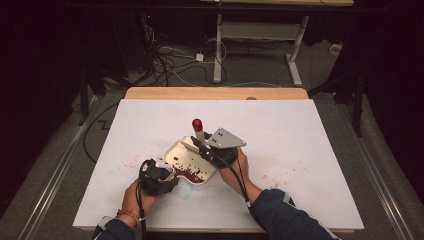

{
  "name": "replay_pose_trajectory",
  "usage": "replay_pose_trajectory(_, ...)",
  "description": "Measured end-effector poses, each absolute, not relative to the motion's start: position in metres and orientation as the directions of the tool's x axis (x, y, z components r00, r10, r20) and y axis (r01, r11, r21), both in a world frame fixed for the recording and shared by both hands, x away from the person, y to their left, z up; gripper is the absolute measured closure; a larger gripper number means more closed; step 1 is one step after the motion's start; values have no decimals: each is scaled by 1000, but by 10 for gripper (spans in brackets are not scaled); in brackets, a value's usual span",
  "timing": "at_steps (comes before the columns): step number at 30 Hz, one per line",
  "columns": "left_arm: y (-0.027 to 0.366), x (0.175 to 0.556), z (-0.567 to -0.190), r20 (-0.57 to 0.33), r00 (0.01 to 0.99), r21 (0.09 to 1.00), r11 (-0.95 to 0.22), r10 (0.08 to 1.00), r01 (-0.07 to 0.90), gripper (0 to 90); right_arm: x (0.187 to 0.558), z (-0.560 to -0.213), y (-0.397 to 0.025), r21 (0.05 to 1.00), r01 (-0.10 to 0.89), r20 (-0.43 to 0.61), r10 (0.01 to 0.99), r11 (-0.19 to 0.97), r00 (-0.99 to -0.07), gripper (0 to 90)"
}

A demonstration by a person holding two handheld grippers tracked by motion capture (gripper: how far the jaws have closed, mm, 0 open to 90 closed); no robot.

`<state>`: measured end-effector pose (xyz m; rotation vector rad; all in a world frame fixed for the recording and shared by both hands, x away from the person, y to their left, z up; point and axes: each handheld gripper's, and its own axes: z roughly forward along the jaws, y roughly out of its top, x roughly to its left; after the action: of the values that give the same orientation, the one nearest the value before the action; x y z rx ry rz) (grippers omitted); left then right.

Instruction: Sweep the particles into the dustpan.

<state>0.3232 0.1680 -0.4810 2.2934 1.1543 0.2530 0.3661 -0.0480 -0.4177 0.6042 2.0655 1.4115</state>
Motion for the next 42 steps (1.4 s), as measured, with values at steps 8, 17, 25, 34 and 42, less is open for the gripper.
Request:
replay_pose_trajectory(8, 160, 331, -481, -76, 595, 567, -456, 800, 686, 634, 347, -416, -33, 936, 63, -167, 594, 346, -787, 702)
replay_pose_trajectory(17, 159, 336, -483, -76, 596, 583, -450, 799, 676, 634, 342, -410, -40, 939, 75, -150, 597, 334, -788, 701)
replay_pose_trajectory(25, 159, 336, -483, -79, 599, 587, -449, 796, 674, 634, 358, -397, -55, 955, 45, -159, 638, 292, -754, 701)
replay_pose_trajectory(34, 161, 337, -484, -82, 607, 590, -452, 791, 669, 634, 383, -417, -30, 937, 27, -209, 618, 349, -758, 701)
replay_pose_trajectory(42, 161, 337, -484, -82, 609, 591, -453, 789, 667, 633, 372, -419, -20, 940, 27, -177, 554, 340, -814, 701)
